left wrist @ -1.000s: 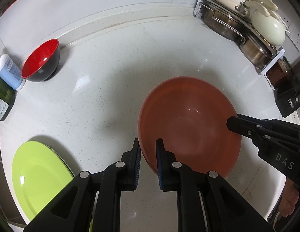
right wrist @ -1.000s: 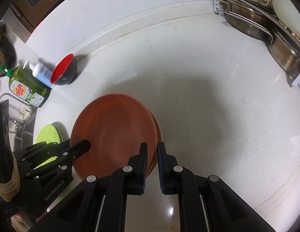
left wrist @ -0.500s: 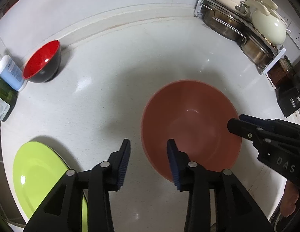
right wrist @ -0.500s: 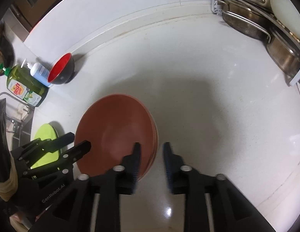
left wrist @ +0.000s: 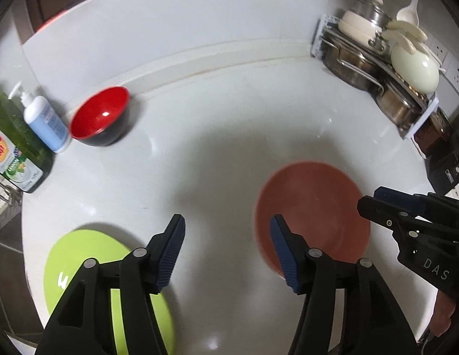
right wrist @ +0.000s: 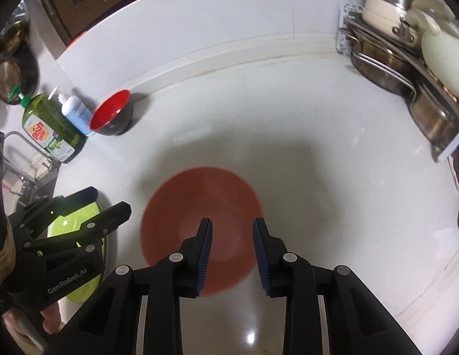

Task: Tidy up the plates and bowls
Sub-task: 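Move both grippers to the rim of the red-and-black bowl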

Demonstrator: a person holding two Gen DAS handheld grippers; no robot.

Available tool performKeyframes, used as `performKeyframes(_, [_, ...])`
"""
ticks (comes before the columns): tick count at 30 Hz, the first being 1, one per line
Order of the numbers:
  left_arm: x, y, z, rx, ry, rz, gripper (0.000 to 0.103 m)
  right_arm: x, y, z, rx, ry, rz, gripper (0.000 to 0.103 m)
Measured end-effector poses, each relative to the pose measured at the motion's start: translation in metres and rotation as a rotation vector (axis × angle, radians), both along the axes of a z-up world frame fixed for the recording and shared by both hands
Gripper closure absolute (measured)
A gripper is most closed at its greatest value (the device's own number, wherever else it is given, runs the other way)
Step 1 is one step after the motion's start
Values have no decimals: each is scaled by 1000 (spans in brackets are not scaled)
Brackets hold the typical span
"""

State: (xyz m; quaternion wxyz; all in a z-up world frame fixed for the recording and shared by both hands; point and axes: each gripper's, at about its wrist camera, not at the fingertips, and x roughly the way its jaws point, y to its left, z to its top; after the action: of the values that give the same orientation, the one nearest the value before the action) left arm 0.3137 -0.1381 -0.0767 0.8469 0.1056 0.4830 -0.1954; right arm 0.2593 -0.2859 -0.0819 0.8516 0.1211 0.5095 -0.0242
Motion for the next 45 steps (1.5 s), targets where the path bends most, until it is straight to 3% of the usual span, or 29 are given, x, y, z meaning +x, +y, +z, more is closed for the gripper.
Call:
performKeyframes(4, [3,14,12,3,-44,20,34,6,13,8,-3,-28,13,61])
performKeyframes(13, [21,58,33,24,-132,92,19,36,50,24,2,-92,41,59])
performKeyframes(28, [63,127,66,58,-229,200,16,99,114,56,-11,-195,132,59])
performKeyframes(34, [87,145,75,91,-245,238,16,132,134,61,-6,-195,165,59])
performKeyframes(45, [136,167,64,123,-238,281,16,187,160,53,-31,-179,206,59])
